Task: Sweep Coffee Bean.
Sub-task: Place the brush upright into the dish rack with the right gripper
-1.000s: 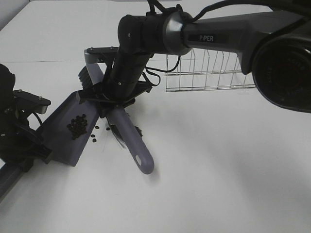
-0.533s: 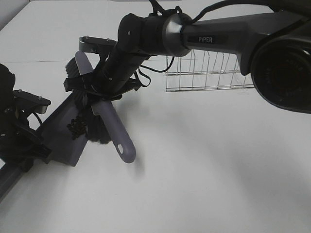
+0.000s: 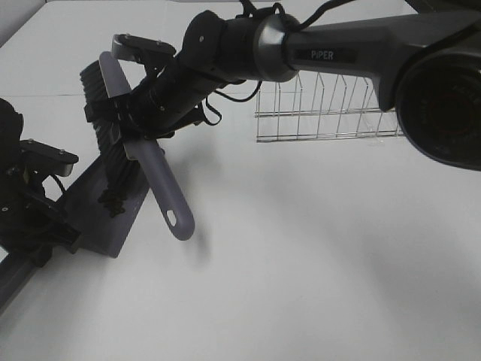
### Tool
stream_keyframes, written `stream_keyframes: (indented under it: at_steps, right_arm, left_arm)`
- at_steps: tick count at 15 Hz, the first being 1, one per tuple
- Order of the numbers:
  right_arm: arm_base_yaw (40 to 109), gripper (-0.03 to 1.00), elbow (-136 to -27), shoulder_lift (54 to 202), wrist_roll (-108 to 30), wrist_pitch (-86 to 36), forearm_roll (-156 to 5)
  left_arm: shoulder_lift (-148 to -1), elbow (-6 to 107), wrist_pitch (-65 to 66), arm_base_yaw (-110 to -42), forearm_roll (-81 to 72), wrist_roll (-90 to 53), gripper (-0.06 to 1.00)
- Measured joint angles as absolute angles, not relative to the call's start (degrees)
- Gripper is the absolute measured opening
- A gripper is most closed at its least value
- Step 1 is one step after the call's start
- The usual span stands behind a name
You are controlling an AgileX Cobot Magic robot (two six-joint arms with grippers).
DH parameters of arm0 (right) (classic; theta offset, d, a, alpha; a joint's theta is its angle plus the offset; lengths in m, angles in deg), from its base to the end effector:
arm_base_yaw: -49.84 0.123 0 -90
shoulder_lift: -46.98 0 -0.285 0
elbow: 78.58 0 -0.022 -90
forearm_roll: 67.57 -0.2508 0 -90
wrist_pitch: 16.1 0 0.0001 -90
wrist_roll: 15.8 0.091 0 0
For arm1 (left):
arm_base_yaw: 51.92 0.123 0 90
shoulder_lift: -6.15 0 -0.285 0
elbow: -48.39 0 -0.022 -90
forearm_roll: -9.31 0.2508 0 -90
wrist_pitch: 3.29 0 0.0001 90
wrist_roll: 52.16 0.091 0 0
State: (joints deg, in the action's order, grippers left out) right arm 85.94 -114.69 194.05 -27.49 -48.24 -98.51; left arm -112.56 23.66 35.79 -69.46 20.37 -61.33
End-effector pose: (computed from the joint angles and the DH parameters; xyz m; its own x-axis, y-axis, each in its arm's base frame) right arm 0.4203 0.3373 0.1424 -0.7775 -0.2544 -0.5751 -0.5252 0.7657 0.3713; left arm 0.2901 -0.0801 0.0943 -0.9558 0.2922 0.0337 0.2941 0.9480 0.1212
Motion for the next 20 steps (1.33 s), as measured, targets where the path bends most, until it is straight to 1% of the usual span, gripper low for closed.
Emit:
stream_keyframes:
  at_steps: [5,8,11,12,13,17,20]
  right_arm:
    - [85.9,0.35,-114.6,187.5,-28.5,-48.9,-92.4]
    - [85.9,0.35,-114.5,183.8,-26.3,-53.6,-86.9]
    - [85.9,0.35,-114.5,180.1,-15.8,-61.0,-73.6]
    - [85.9,0.35,-114.5,178.5,-9.3,-65.8,-66.4]
    - [85.9,0.35,-114.5,177.5,-6.9,-69.4,-62.6]
    - [85.8,0.35,-114.5,173.6,-4.5,-82.0,-57.1]
    - [84.7,0.35,-114.5,170.3,-4.5,-86.1,-57.0]
  left_arm:
    - [-112.6,23.7,35.8,-69.5,20.3,-61.3,0.34]
    - [-112.4,23.7,35.8,-69.5,19.4,-61.3,0.34]
    - [-112.0,23.7,35.9,-69.5,18.0,-61.3,0.34]
    - [-112.0,23.7,35.9,-69.5,17.3,-61.3,0.34]
    - [-112.0,23.7,35.9,-69.5,17.3,-61.6,0.34]
    - [-112.0,23.7,35.9,-69.5,16.1,-62.0,0.34]
    - [-112.0,23.7,35.9,-69.5,15.3,-62.0,0.34]
